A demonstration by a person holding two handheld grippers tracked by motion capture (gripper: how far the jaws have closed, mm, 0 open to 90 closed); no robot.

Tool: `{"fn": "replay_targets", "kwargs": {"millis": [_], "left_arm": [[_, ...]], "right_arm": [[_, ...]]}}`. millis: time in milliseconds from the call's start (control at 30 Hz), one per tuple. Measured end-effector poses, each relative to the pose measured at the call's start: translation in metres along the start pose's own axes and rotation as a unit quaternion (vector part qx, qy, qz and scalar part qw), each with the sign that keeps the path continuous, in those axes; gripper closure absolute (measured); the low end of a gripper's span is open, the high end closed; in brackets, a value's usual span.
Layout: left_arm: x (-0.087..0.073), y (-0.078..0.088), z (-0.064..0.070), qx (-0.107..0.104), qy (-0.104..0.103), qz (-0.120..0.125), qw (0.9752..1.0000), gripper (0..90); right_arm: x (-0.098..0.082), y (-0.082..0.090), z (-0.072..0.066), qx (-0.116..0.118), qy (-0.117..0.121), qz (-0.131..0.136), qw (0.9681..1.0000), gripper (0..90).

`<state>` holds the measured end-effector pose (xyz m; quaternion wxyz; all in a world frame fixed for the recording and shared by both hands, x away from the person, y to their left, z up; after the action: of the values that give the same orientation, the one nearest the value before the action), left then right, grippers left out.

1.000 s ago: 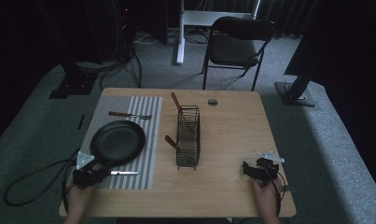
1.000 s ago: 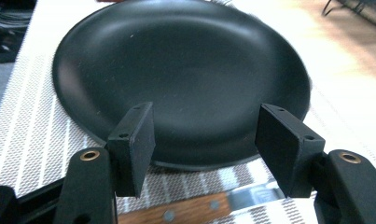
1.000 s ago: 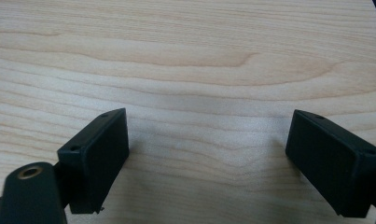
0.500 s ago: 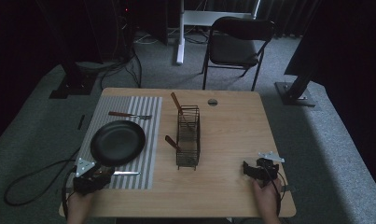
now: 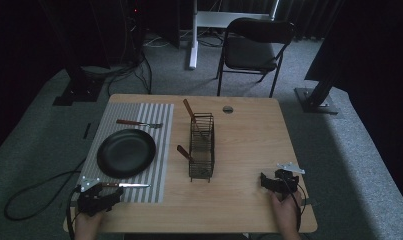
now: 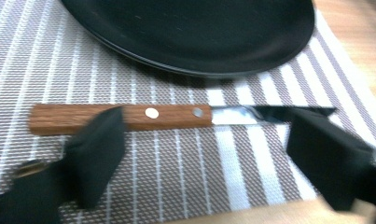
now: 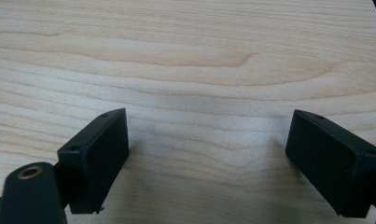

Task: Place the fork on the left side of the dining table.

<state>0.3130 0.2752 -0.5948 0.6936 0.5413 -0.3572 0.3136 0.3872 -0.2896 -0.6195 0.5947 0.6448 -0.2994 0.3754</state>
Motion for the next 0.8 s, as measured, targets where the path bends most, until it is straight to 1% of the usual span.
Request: {"fn": "replay_targets", "kwargs": {"millis": [33,67,100,167,200,233,267,300,333,367,400,433,500,533,667,800], "left_arm": [[0.001,0.001,-0.001,0.006,-0.001,0.001,1.0,10.2],[0.001,0.001,-0.001,0.006,-0.001,0.001,1.0,10.2],[0.0,0.001,-0.003,0.017,-0.008,-0.001,0.9998,10.2],[-0.004,0.0,-0.002,0.017,-0.017,-0.01,0.9997,8.5],[-0.007,-0.001,-0.001,0.013,-0.016,-0.019,0.9996,1.6],[-0.009,-0.002,0.0,0.015,-0.016,-0.021,0.9995,0.0],[-0.01,-0.003,-0.001,0.02,-0.021,-0.022,0.9993,0.0],[-0.011,-0.004,-0.002,0.031,-0.027,-0.021,0.9989,0.0],[-0.012,-0.005,-0.003,0.034,-0.026,-0.023,0.9988,0.0],[-0.013,-0.006,-0.003,0.029,-0.023,-0.026,0.999,0.0],[-0.015,-0.008,-0.003,0.034,-0.024,-0.03,0.9987,0.0],[-0.018,-0.01,-0.006,0.05,-0.03,-0.033,0.9978,0.0],[-0.019,-0.013,-0.008,0.063,-0.048,-0.026,0.9965,0.0],[-0.019,-0.014,-0.009,0.068,-0.053,-0.025,0.996,0.0],[-0.019,-0.014,-0.01,0.077,-0.051,-0.02,0.9955,0.0],[-0.019,-0.014,-0.01,0.078,-0.05,-0.02,0.9955,0.0]], "right_arm": [[0.0,0.0,0.0,0.0,0.0,0.0,1.0,12.9],[0.0,0.0,0.0,0.0,0.0,0.0,1.0,12.9],[0.0,0.0,0.0,0.0,0.0,0.0,1.0,12.9],[0.0,0.0,0.0,0.0,0.0,0.0,1.0,12.9],[0.0,0.0,0.0,0.0,0.0,0.0,1.0,12.9],[0.0,0.0,0.0,0.0,0.0,0.0,1.0,12.9],[0.0,0.0,0.0,0.0,0.0,0.0,1.0,12.9],[0.0,0.0,0.0,0.0,0.0,0.0,1.0,12.9],[0.0,0.0,0.0,0.0,0.0,0.0,1.0,12.9],[0.0,0.0,0.0,0.0,0.0,0.0,1.0,12.9],[0.0,0.0,0.0,0.0,0.0,0.0,1.0,12.9],[0.0,0.0,0.0,0.0,0.0,0.0,1.0,12.9],[0.0,0.0,0.0,0.0,0.0,0.0,1.0,12.9],[0.0,0.0,0.0,0.0,0.0,0.0,1.0,12.9],[0.0,0.0,0.0,0.0,0.0,0.0,1.0,12.9],[0.0,0.0,0.0,0.0,0.0,0.0,1.0,12.9]]}}
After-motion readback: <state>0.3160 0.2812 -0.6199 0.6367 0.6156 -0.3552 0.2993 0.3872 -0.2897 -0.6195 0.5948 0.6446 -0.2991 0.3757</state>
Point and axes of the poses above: each handheld gripper's, and its own axes: y roughly backward along the jaws, x roughly out of its top, z roughly to its right, the point moved 10 cm from there along -y, roughly forward along the jaws, and after that the axes turned 11 degrees about z, right-handed, at the moved point
